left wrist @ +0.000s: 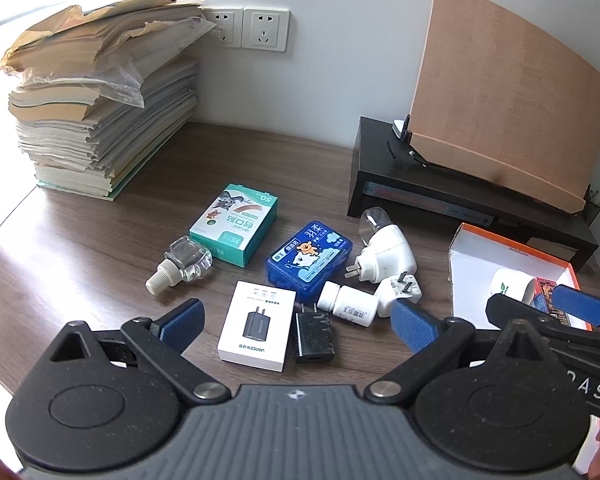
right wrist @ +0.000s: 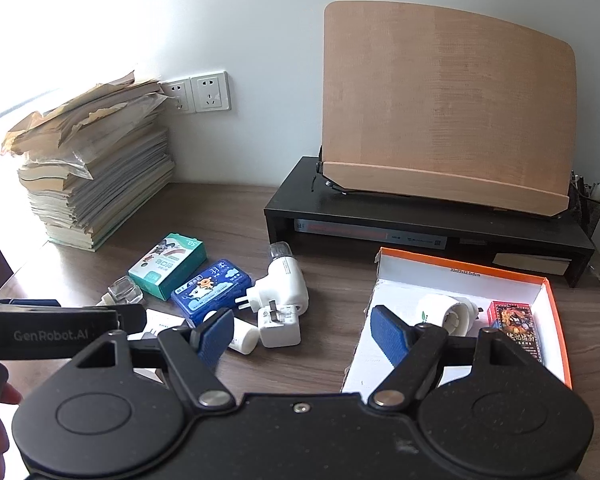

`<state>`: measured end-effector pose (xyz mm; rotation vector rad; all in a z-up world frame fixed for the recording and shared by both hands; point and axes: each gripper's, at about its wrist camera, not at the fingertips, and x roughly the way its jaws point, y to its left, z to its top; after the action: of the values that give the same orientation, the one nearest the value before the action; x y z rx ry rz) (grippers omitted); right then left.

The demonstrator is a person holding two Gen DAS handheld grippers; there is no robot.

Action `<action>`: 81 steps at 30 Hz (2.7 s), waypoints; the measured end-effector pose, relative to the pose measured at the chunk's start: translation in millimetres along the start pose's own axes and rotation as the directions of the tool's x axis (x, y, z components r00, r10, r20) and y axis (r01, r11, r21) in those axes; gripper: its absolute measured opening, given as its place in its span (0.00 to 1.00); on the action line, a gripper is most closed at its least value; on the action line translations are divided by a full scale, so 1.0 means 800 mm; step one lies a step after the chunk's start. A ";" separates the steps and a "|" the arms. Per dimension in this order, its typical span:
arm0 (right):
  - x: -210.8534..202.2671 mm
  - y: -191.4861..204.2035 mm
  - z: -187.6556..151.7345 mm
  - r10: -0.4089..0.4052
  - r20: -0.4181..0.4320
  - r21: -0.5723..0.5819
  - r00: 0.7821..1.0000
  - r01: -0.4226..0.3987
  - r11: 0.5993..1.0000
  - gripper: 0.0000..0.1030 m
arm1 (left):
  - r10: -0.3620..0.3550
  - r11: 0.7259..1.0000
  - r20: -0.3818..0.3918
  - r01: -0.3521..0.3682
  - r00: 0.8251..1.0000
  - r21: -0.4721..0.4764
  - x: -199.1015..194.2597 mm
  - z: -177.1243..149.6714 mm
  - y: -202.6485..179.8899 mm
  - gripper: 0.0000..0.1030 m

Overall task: Organize rigid objects
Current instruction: 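Withdraw both tools from the box back toward the scattered items, then grasp the glass perfume bottle with the left tool while the right tool grasps the UGREEN charger box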

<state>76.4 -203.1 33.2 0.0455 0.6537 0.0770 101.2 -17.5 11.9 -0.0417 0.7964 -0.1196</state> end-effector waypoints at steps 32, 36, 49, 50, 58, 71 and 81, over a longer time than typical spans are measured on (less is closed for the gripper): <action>0.056 0.059 -0.007 0.017 -0.073 -0.006 0.997 -0.017 1.000 0.87 | 0.036 0.999 -0.076 -0.038 0.996 -0.017 0.045 -0.005 0.098 1.00; 0.063 0.060 -0.009 0.006 -0.083 0.004 0.997 -0.006 1.000 0.87 | 0.046 0.999 -0.086 -0.048 0.995 -0.020 0.053 -0.003 0.112 1.00; 0.080 0.073 -0.021 0.000 -0.111 0.025 0.994 0.003 1.000 0.87 | 0.058 0.995 -0.091 -0.050 0.994 0.080 0.121 0.019 0.153 1.00; 0.081 0.077 -0.023 0.004 -0.116 0.024 0.993 -0.001 1.000 0.87 | 0.059 0.994 -0.087 -0.051 0.994 0.099 0.129 0.022 0.155 1.00; 0.100 0.116 -0.039 0.031 -0.154 0.005 0.988 -0.031 1.000 0.87 | -0.009 0.979 -0.069 0.023 0.998 0.203 0.180 0.033 0.164 0.98; 0.157 0.186 -0.048 0.043 -0.189 0.022 0.981 -0.039 0.999 0.87 | -0.119 0.957 -0.033 0.123 0.992 0.262 0.178 0.021 0.175 0.48; 0.173 0.229 -0.052 -0.015 -0.162 -0.099 0.987 -0.001 0.995 0.82 | -0.102 0.976 0.001 0.100 0.995 0.195 0.151 0.017 0.208 0.48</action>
<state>150.4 -8.3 -71.3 -0.0589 0.8126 0.1072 209.6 132.5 -78.0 0.1029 0.7690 -0.2927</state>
